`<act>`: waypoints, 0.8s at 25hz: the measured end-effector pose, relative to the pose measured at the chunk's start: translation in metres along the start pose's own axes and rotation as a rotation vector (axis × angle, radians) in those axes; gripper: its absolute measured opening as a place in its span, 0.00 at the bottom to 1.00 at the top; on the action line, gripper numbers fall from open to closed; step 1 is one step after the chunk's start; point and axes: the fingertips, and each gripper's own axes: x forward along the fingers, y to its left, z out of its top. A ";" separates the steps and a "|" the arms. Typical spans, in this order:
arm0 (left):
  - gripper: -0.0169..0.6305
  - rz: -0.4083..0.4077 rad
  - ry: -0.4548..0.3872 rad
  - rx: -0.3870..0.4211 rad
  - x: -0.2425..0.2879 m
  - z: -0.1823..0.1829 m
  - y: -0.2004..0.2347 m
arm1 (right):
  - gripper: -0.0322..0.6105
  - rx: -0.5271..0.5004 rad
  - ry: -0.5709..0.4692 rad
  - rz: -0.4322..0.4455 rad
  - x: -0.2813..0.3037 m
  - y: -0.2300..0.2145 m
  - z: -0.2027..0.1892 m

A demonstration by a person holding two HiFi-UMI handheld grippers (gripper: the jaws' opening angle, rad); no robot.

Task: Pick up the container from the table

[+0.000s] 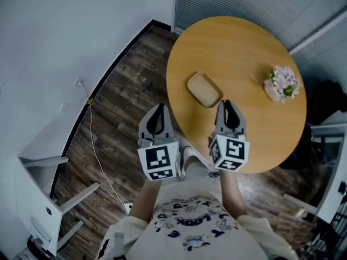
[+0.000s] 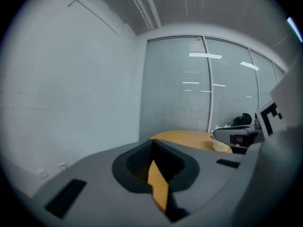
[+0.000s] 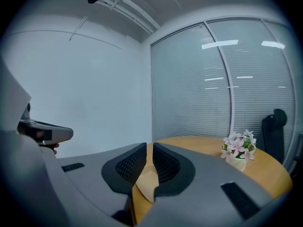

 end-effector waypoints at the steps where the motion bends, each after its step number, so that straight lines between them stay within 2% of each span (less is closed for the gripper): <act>1: 0.03 -0.002 0.007 -0.001 0.004 -0.001 -0.001 | 0.09 -0.005 -0.007 0.002 0.005 -0.003 -0.001; 9: 0.03 0.003 0.074 -0.015 0.041 -0.015 -0.011 | 0.09 -0.022 0.061 0.041 0.046 -0.016 -0.013; 11: 0.03 0.003 0.089 -0.019 0.051 -0.020 -0.014 | 0.09 -0.019 0.067 0.049 0.057 -0.021 -0.022; 14: 0.03 0.003 0.118 -0.028 0.064 -0.029 -0.016 | 0.15 -0.010 0.104 0.060 0.072 -0.025 -0.036; 20: 0.03 -0.002 0.181 -0.035 0.088 -0.050 -0.028 | 0.17 -0.001 0.182 0.046 0.094 -0.047 -0.065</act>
